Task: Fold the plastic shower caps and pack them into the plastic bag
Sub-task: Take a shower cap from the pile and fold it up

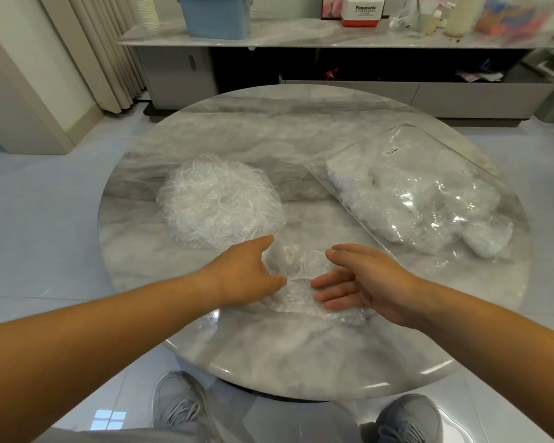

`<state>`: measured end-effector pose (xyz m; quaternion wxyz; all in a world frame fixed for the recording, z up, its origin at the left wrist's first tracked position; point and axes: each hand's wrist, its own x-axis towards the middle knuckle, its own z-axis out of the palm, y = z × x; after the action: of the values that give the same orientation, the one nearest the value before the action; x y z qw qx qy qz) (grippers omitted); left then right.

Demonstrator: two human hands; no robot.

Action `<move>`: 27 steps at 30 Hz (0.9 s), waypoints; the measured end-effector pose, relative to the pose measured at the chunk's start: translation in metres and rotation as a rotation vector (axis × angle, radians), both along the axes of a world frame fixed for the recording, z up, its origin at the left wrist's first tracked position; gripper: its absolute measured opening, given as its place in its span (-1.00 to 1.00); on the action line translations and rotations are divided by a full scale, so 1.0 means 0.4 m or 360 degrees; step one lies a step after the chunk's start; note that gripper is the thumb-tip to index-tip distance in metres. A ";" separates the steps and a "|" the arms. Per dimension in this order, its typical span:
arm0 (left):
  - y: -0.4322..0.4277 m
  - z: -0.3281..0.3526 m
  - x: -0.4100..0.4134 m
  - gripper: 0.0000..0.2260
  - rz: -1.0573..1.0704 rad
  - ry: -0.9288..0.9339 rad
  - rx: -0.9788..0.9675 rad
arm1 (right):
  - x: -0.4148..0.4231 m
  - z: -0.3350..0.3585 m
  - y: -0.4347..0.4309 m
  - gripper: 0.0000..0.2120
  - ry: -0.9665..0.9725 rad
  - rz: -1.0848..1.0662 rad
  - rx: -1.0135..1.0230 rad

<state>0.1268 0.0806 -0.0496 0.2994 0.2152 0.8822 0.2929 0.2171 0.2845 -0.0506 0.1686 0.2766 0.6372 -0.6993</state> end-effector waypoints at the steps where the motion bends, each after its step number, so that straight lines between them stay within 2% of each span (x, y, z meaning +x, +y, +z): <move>1: 0.001 0.000 -0.001 -0.26 0.0023 -0.0101 0.0022 | 0.000 0.000 0.001 -0.69 -0.0013 0.0011 -0.0001; 3: 0.000 0.001 -0.006 -0.34 0.0088 -0.0299 0.0099 | -0.003 -0.003 0.004 -0.74 -0.0039 0.0018 -0.0029; 7: -0.012 0.006 -0.021 -0.71 0.0191 -0.0466 0.0321 | -0.002 -0.011 0.010 -0.68 -0.0032 0.0012 -0.0082; 12: -0.032 0.018 -0.035 -0.61 0.0325 -0.0448 0.0363 | 0.026 -0.023 0.009 -0.66 0.0244 -0.0137 -0.0051; 14: -0.037 0.012 -0.039 -0.60 0.0361 -0.0425 0.0373 | 0.044 -0.039 0.007 -0.63 0.0433 -0.0063 0.0264; 17: -0.040 0.000 -0.040 -0.66 0.0352 -0.0328 0.0336 | 0.070 -0.061 0.016 -0.59 0.0687 0.0289 0.1032; 21: -0.041 -0.021 -0.037 -0.77 0.0284 0.0008 0.0189 | 0.078 -0.097 0.031 -0.53 0.0997 0.0744 0.1729; 23: -0.045 -0.036 -0.036 -0.78 0.0226 0.0197 0.0095 | 0.077 -0.113 0.031 -0.51 0.1145 0.0791 0.1907; 27: -0.050 -0.067 -0.039 -0.68 0.0204 0.0576 0.0006 | 0.070 -0.113 0.033 -0.43 0.1223 0.0782 0.1986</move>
<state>0.1114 0.0606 -0.0764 0.1161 0.2084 0.9330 0.2695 0.2452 0.2977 -0.0958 -0.1011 -0.0911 0.9703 -0.2000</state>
